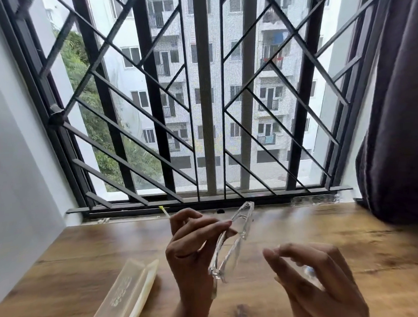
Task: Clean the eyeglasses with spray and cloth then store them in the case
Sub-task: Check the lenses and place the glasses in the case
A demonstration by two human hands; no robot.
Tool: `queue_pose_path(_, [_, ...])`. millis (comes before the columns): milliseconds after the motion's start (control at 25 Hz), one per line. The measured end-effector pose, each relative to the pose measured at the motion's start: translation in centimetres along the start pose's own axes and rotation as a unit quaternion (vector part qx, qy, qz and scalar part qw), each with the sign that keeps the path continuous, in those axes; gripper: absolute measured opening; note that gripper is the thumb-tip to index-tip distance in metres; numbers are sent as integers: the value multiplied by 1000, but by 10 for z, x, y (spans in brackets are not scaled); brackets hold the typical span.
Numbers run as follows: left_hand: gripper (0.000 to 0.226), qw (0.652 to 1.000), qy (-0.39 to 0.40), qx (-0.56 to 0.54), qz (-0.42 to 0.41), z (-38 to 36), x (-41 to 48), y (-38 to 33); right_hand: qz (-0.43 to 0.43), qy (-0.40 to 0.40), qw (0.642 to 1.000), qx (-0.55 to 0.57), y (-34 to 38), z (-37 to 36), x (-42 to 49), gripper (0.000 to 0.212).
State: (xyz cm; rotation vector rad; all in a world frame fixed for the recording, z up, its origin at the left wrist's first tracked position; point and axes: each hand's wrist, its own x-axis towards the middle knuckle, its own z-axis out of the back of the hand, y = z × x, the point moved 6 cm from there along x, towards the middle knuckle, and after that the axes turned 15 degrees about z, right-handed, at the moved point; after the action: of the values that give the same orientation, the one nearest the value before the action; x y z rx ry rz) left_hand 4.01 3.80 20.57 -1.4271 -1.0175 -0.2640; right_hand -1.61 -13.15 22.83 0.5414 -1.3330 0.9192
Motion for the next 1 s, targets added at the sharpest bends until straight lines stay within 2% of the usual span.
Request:
queue_pose_path(40, [15,1000,-2,-21,13,0,0,3,-14,-5,1000,-8,-3,-1,-2,16])
queue_pose_path(120, [18,997,-12,-70,42,-1,-3,11,-30,-2,999,-16,-8,-1,-8,20])
queue_pose_path(200, [19,975,-13,-174,136,-6,-7,26,-20,6,1000,-16,-11,0,-12,27])
queue_pose_path(280, [31,908,-10,-307,286,-14,-14,46,-21,4,1000,-9,-16,0,-17,28])
queue_pose_path(360, [38,836,-34,-390,383,-19,-25,61,-38,-3,999,-1,-20,-2,-22,28])
queue_pose_path(480, [7,782,-60,-426,452,-24,-37,73,-81,-4,997,2,-27,-5,-28,31])
queue_pose_path(600, [14,748,-56,-437,496,-30,-48,81,-153,-3,988,31,-39,-8,-34,32])
queue_pose_path(680, [40,740,-38,-445,504,-32,-54,83,-220,-1,972,78,-47,-12,-42,35])
queue_pose_path(720, [42,735,-36,-445,510,-33,-57,87,-250,0,963,101,-50,-14,-46,38])
queue_pose_path(840, [12,725,-42,-430,536,-35,-65,91,-291,7,946,143,-57,-18,-55,41])
queue_pose_path(1000, [27,718,-53,-423,550,-35,-68,95,-314,2,929,197,-59,-23,-60,42])
